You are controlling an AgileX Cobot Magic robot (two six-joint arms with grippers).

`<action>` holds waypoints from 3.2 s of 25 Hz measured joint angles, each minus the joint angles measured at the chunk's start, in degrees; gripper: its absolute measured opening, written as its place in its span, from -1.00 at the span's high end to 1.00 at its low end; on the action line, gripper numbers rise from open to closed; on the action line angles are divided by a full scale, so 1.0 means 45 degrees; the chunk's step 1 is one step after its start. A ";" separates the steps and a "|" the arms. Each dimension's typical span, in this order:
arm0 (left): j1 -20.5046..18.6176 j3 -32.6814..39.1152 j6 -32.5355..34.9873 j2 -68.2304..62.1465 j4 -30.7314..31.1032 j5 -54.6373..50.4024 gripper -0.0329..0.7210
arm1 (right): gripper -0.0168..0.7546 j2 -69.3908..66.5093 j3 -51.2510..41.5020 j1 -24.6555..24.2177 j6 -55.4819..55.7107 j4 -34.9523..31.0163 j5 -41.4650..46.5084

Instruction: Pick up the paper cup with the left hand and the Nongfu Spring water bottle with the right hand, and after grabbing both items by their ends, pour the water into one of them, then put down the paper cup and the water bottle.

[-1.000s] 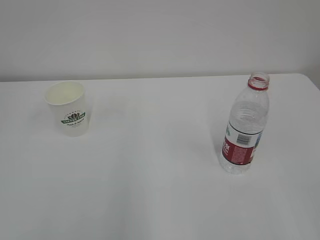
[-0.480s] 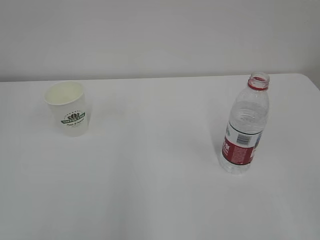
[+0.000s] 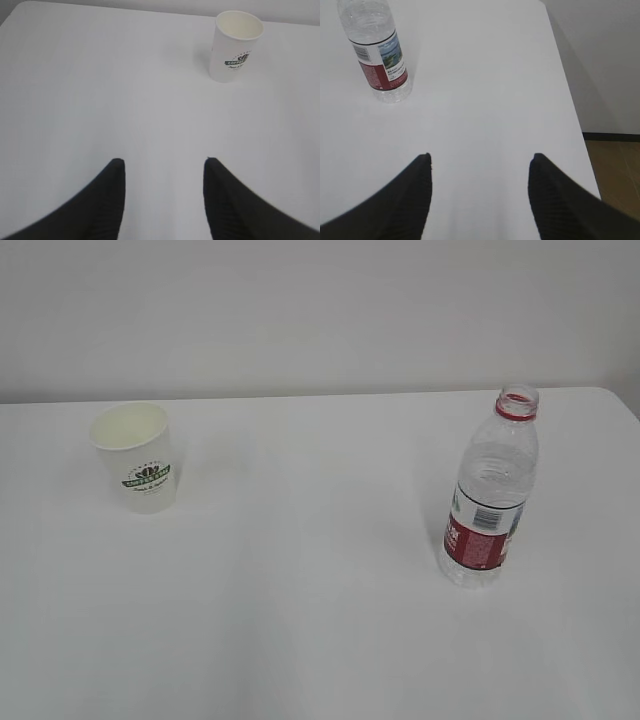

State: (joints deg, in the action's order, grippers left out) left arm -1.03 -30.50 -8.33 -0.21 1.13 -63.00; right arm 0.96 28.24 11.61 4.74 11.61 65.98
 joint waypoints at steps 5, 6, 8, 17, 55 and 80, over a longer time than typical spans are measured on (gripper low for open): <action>0.0000 0.0000 0.0000 0.0000 0.0000 0.0000 -0.04 | -0.25 0.0000 0.0000 0.0000 0.0000 0.0000 0.0000; 0.0000 0.0000 0.0000 0.0000 0.0000 0.0000 -0.05 | -0.25 0.0000 0.0000 0.0000 0.0000 0.0000 0.0000; 0.0000 0.0000 0.0000 0.0000 0.0000 0.0000 -0.07 | -0.25 0.0000 0.0000 0.0000 0.0000 0.0000 0.0000; 0.0000 0.0000 0.0000 0.0000 0.0000 0.0000 -0.54 | -0.25 0.0000 0.0026 0.0000 0.0000 0.0000 -0.0026; 0.0024 -0.0370 0.0000 -0.7920 -0.2244 1.0501 -0.66 | -0.40 -0.5512 0.0032 0.0000 0.0315 -0.0531 -1.0400; 0.2809 0.3178 0.0000 -1.0180 -0.0467 1.6735 -0.48 | -0.40 -0.5521 -0.4659 0.0000 0.1012 -0.1535 -1.5871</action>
State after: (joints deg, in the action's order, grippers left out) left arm 11.61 -16.20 -8.33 -46.02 -0.98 12.31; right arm -23.89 7.28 11.61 9.29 4.71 -5.44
